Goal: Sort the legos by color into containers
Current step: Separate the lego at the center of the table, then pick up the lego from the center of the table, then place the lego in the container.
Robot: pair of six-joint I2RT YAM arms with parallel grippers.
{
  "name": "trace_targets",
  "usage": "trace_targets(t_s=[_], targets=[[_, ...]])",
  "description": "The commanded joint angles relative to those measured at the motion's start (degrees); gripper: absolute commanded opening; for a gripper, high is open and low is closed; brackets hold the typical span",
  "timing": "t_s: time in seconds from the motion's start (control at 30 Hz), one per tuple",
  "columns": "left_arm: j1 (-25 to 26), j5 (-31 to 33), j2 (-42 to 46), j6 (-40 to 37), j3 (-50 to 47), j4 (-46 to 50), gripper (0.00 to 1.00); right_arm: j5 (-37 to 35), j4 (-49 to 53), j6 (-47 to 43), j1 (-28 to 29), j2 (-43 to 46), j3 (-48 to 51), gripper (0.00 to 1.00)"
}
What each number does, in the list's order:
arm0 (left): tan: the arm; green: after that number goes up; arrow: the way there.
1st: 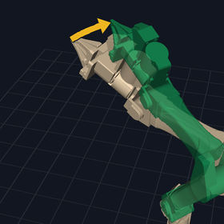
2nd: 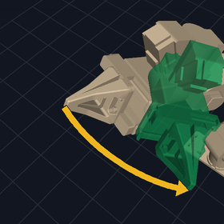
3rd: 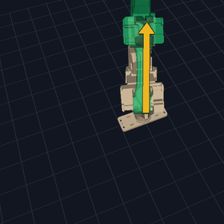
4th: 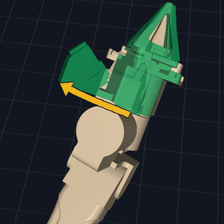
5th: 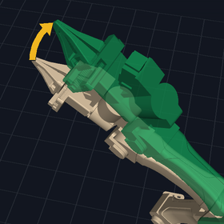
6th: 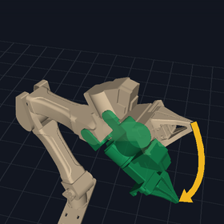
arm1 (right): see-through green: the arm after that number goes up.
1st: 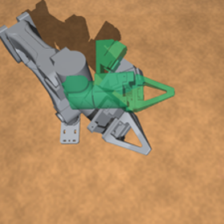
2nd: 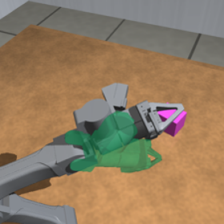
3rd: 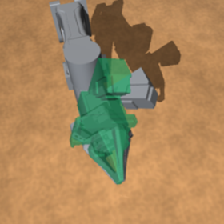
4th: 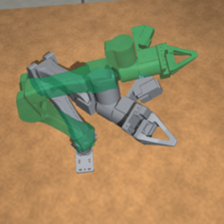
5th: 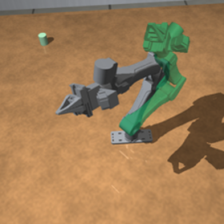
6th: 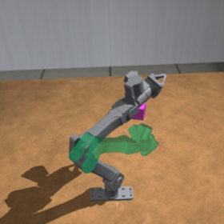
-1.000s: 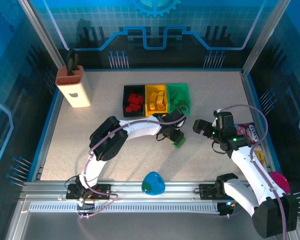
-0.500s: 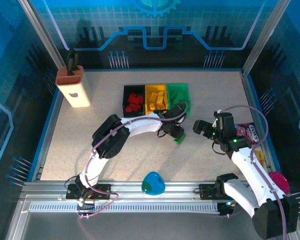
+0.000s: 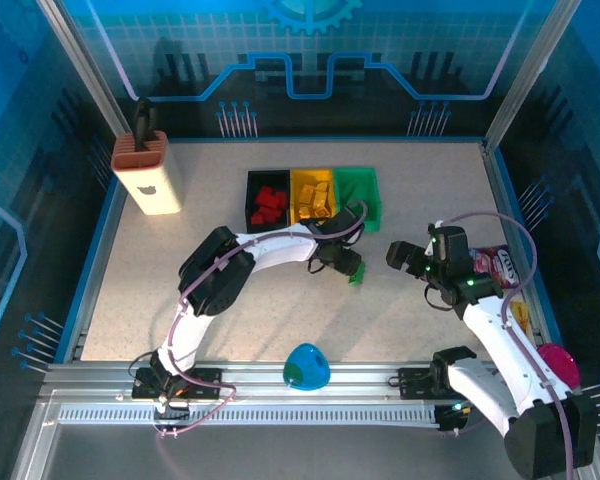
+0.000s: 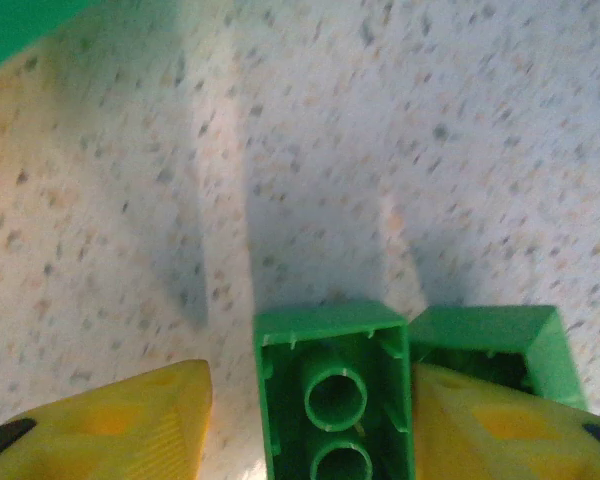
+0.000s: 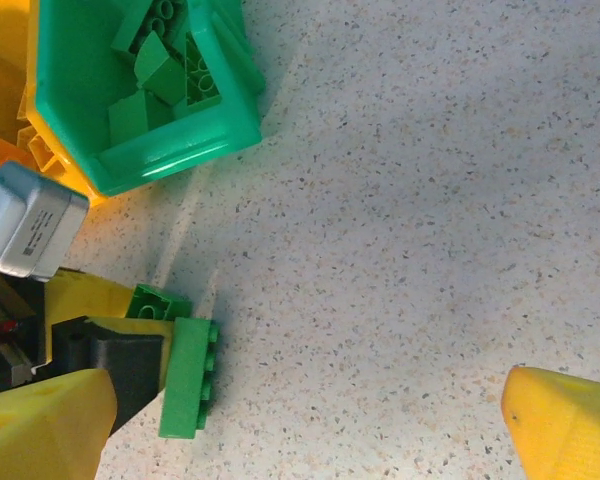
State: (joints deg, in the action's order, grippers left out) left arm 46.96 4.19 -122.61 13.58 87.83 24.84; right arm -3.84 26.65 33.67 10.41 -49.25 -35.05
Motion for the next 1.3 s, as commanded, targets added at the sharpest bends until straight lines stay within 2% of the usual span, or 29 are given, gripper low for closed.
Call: trace_targets(t_s=[0.0, 0.2, 0.43, 0.67, 0.87, 1.07, 1.27], targets=[[-1.2, 0.6, 2.2, 1.0, -3.5, 1.5, 0.50, 0.1, 1.4, 0.4, -0.9, 1.0, 0.5, 1.00], [-2.3, -1.0, 4.3, 1.6, -6.6, 0.0, 0.45, 0.2, 1.5, 0.6, -0.9, 1.0, 0.2, 1.00], [-2.4, -0.8, 4.9, 1.1, -5.4, 0.7, 0.29, 0.2, 1.6, 0.6, -0.9, 1.1, 0.1, 1.00], [-2.5, 0.8, 9.7, 0.4, -3.8, 0.6, 0.25, 0.3, 1.3, 0.9, -0.9, 1.4, 1.7, 1.00], [-4.2, 0.4, 9.3, -0.7, 2.5, 1.8, 0.25, 2.3, -0.1, 2.5, -0.7, 1.7, 4.4, 1.00], [-6.3, -0.3, 3.9, -1.4, 12.5, 4.0, 0.25, 2.9, 0.3, 3.1, -0.2, 4.0, 6.5, 0.99], [-7.8, -0.7, -4.5, -2.3, 26.7, 9.2, 0.25, 3.0, 0.9, 3.1, -0.1, 4.9, 7.2, 0.99]])
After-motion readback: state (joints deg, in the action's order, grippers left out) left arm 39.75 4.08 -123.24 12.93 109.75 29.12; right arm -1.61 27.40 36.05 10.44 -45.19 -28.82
